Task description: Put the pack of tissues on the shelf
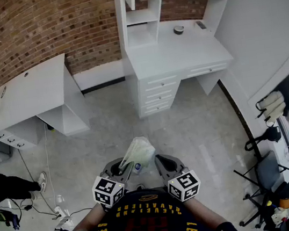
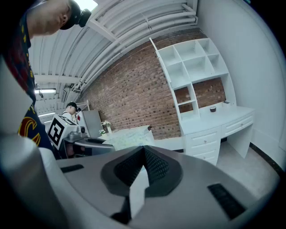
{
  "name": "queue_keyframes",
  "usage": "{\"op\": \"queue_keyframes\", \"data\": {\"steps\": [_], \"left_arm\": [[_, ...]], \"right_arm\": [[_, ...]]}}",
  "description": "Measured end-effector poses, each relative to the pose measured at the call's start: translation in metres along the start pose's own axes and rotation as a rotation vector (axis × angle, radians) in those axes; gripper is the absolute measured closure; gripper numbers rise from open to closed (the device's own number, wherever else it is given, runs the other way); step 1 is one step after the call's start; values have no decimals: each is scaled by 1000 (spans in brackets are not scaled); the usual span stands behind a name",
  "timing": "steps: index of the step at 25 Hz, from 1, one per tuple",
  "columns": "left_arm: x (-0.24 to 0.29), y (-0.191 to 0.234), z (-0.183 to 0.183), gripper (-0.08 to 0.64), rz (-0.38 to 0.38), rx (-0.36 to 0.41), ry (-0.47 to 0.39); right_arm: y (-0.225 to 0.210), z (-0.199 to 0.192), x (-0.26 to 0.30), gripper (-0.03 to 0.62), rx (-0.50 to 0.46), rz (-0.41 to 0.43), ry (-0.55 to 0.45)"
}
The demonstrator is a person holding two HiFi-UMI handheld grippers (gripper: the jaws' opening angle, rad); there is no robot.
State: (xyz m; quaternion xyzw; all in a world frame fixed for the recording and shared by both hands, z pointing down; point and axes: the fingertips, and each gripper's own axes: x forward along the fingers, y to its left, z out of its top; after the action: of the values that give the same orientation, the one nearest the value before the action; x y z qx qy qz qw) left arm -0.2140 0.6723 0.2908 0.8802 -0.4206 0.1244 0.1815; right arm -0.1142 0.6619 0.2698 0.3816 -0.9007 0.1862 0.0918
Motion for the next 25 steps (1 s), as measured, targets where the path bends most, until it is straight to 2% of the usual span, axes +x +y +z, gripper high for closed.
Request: {"op": "queue_keyframes", "data": {"steps": [10, 14, 20, 25], "left_arm": [[18, -10, 6, 500, -11, 9, 6], [33, -20, 9, 500, -23, 0, 22], [75, -38, 17, 500, -41, -14, 31], [126, -62, 37, 500, -44, -12, 28]], "right_arm": [[-19, 5, -5, 603, -4, -3, -8], [-38, 10, -13, 603, 27, -10, -15], [-83, 12, -28, 603, 35, -25, -8], [-142, 26, -45, 603, 58, -41, -14]]}}
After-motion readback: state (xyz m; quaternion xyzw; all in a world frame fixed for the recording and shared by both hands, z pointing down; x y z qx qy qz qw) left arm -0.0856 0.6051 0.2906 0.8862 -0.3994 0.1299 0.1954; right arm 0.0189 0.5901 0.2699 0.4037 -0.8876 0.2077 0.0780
